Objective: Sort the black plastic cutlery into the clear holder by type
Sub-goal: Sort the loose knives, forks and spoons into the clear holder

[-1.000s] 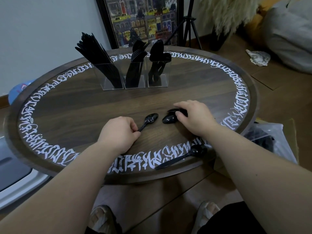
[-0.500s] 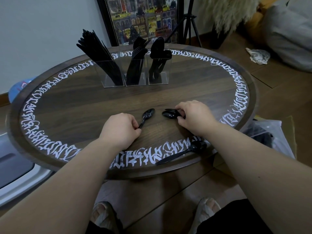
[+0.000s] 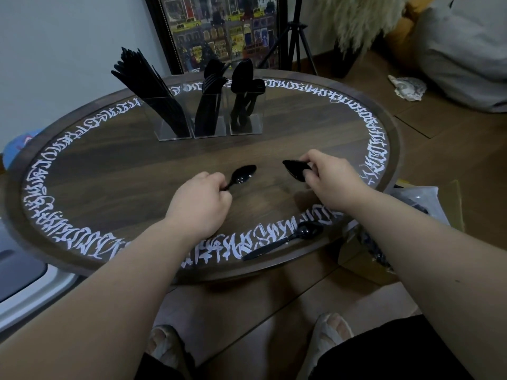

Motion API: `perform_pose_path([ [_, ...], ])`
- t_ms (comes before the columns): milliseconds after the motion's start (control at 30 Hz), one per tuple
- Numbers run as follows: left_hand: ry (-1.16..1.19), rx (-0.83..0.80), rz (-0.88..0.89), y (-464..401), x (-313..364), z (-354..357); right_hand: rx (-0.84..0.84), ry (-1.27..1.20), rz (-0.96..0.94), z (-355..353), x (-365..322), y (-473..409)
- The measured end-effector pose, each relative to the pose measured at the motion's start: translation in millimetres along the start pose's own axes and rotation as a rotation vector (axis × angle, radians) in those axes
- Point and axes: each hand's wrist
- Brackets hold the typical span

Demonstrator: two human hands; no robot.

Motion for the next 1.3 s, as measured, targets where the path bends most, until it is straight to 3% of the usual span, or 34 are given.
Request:
perform_pose_path([
  [100,0.013,-0.148,0.108,11.6,20.5,3.8,0.035,-0.064,0.049,-10.4,1.1,7.6],
  [233,-0.186,-0.368,0.201,21.8,34.8,19.1,0.002,-0.045,0.103,-17.0,5.2,17.7],
  [600,-0.235,-0.157,0.09,9.5,20.0,17.1,-0.129,0.005,0.071,-8.7,0.9,16.8],
  [933,-0.09,-0.006,-0.026,3.3,1.9,5.2,-0.045,-0.089,0.152,13.4,-6.7,-4.5],
  [1133,0.036,0.137,-0.049,2.1,4.1,-11.0,0.086,-0.693,0.337,22.5,-35.1,-18.7],
  [1300,0.081,0.134,-0.06,4.7,-0.3,-13.7,0.094,-0.826,0.397,36.6,-55.0,-22.7],
])
Point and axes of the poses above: each hand's wrist, its own y-axis away from the middle knuckle, its own z-axis out of the palm, x = y × z, and after that the axes turned 2 degrees about -z, right-handed
